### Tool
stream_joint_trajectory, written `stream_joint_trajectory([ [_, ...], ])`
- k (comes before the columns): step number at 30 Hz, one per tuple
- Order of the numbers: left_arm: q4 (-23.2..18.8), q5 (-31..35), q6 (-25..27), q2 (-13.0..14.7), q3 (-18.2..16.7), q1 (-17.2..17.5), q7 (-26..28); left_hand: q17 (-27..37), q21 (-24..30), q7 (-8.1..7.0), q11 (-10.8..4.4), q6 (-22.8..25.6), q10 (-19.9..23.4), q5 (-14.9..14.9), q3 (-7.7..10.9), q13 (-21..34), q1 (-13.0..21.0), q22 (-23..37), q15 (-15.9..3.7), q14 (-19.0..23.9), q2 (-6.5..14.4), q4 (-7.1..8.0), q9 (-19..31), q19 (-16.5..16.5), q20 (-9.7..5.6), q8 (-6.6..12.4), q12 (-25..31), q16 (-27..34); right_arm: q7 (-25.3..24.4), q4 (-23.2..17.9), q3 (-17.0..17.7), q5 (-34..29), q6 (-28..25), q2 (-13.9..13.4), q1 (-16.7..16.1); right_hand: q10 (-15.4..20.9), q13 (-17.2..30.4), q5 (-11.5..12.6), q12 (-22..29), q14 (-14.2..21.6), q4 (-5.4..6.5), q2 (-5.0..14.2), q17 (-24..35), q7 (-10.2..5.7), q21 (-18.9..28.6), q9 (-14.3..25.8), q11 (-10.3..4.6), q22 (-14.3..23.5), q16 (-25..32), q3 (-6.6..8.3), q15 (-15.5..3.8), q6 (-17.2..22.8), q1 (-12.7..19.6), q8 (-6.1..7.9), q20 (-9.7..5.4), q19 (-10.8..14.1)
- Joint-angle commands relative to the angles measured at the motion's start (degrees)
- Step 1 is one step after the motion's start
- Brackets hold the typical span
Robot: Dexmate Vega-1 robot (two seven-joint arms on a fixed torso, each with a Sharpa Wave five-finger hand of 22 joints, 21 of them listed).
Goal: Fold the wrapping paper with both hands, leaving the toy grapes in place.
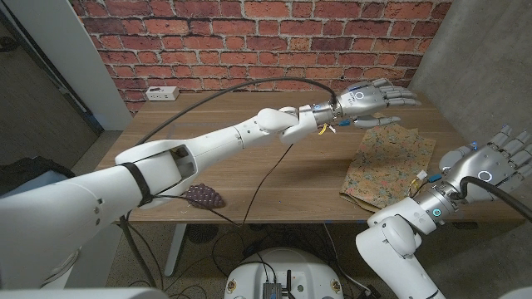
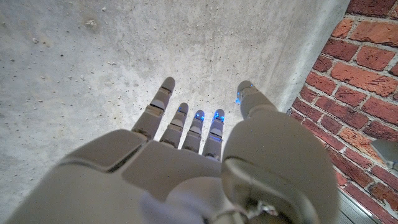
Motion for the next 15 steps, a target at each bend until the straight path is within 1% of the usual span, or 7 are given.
stream_joint_trajectory([
  [1,4.73,-13.44,0.55,-1.43,-3.65,0.03,-14.25,-0.34,-0.69,0.67,0.41,1.28,0.93,-0.12,1.57,-0.43,0.57,0.01,-1.89,0.08,-0.96,-0.78,-0.02,-0.59,-0.44,0.32,0.3,-0.14,3.45,-1.87,-5.99,2.41,3.8,-6.27,0.08,2.8,0.17,-0.03,0.79,2.29,0.88,0.97,0.18,0.2,0.13,0.08,0.16,0.08,0.59,0.56,-2.94,3.53,-1.23,0.94,-1.29,1.88],
  [3,6.61,-14.54,0.38,-2.26,-3.49,-0.73,-15.96,-0.5,-1.1,1.16,0.83,1.42,0.48,-0.2,2.4,-0.74,0.87,-0.05,-1.27,-0.6,-0.85,-1.29,-0.07,-1.34,-0.3,0.16,0.02,-0.45,3.98,-1.46,-6.99,2.88,4.41,-6.9,0.59,3.91,0.16,-0.06,0.76,2.7,1.17,1.38,0.15,0.9,0.08,0.09,0.29,0.09,0.38,1.1,-3.03,6.71,-1.61,1.65,-1.75,2.38],
  [7,9.59,-15.26,0.89,-3.83,-2.76,-2.07,-17.44,-0.62,-1.89,2.04,1.47,1.15,-0.42,-0.26,4.08,-1.26,1.2,-0.12,-0.28,-1.98,-0.42,-1.89,-0.12,-2.79,-0.68,-0.28,-0.42,-0.85,5.1,-1.17,-8.42,4.24,6.1,-7.7,1.39,6.32,0.16,-0.12,1.13,4.06,1.46,1.9,0.19,1.48,0.4,0.05,0.79,0.08,0.51,1.95,-2.95,9.22,-1.87,1.88,-2.87,4.03],
  [9,11.72,-15.74,0.63,-4.93,-2.24,-2.98,-17.91,-0.62,-2.14,2.66,1.6,0.66,-0.99,-0.24,5.1,-1.51,1.34,-0.14,-0.24,-2.65,-0.07,-2.02,-0.12,-3.16,-0.86,-0.58,-0.64,-0.94,6.08,-1.1,-9.38,4.67,6.38,-8.54,1.91,6.83,0.16,-0.16,1.19,4.57,1.59,1.97,0.23,1.72,0.45,0.04,0.65,0.08,0.64,2.11,-2.87,9.67,-2.0,1.87,-3.0,4.37],
  [10,12.75,-15.91,0.6,-5.49,-1.93,-3.42,-18.09,-0.61,-2.25,2.79,1.61,0.54,-1.13,-0.23,5.43,-1.57,1.39,-0.14,-0.19,-2.92,0.06,-2.04,-0.12,-3.39,-0.84,-0.64,-0.69,-0.98,6.36,-0.86,-9.9,4.79,6.42,-8.75,2.27,7.3,0.15,-0.18,1.25,4.7,1.66,1.96,0.23,1.88,0.44,0.03,1.02,0.07,0.6,2.24,-2.72,10.02,-2.1,1.86,-3.01,4.5],
  [12,15.68,-16.47,-0.64,-6.87,-1.02,-4.84,-18.81,-0.57,-2.76,3.05,1.91,-0.02,-1.64,-0.22,7.02,-1.87,1.51,-0.12,0.04,-4.11,0.41,-1.96,-0.11,-4.47,-0.8,-0.89,-0.82,-1.12,7.91,-0.74,-11.43,4.86,5.65,-9.92,3.23,7.61,0.15,-0.24,1.28,5.04,1.7,1.69,0.2,1.91,0.42,0.03,0.96,0.07,0.65,2.21,-2.66,10.2,-2.3,1.81,-2.95,4.59],
  [15,20.78,-17.29,-2.88,-9.25,0.53,-6.92,-19.36,-0.53,-3.2,3.12,1.88,-0.55,-2.19,-0.26,8.46,-2.12,1.45,-0.09,0.27,-5.42,0.44,-1.7,-0.09,-5.43,-0.75,-1.07,-0.93,-1.26,10.18,-0.67,-13.22,5.52,4.9,-11.34,4.49,7.96,0.15,-0.39,1.2,5.37,1.94,1.06,0.18,1.87,0.29,0.01,1.0,0.07,0.6,1.92,-2.59,10.28,-3.02,1.57,-2.78,4.55],
])
